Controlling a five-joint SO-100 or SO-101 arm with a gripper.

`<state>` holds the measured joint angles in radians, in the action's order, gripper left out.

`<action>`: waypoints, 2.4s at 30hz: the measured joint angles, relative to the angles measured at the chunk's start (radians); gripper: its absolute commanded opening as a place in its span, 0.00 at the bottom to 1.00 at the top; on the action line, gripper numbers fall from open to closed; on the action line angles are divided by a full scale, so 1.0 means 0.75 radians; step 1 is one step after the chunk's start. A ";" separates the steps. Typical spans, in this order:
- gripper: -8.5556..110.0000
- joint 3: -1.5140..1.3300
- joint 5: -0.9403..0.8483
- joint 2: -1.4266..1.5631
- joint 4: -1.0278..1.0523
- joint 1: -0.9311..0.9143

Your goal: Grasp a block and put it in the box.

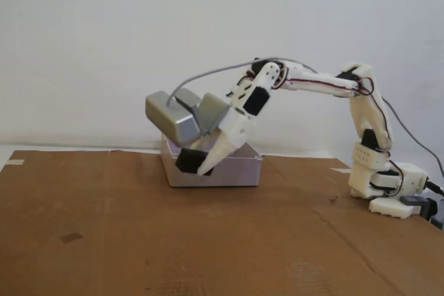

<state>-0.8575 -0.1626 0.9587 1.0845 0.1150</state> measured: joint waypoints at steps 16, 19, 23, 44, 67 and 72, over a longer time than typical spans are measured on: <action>0.07 0.000 0.000 0.170 0.000 0.000; 0.07 0.000 0.000 0.176 0.000 0.000; 0.07 0.000 0.000 0.180 0.000 0.000; 0.07 0.078 -0.002 0.186 0.002 -0.184; 0.07 0.127 -0.002 0.186 0.002 -0.489; 0.07 0.127 -0.002 0.186 0.002 -0.579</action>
<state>-0.7624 -0.1641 1.0983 1.0861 -0.3191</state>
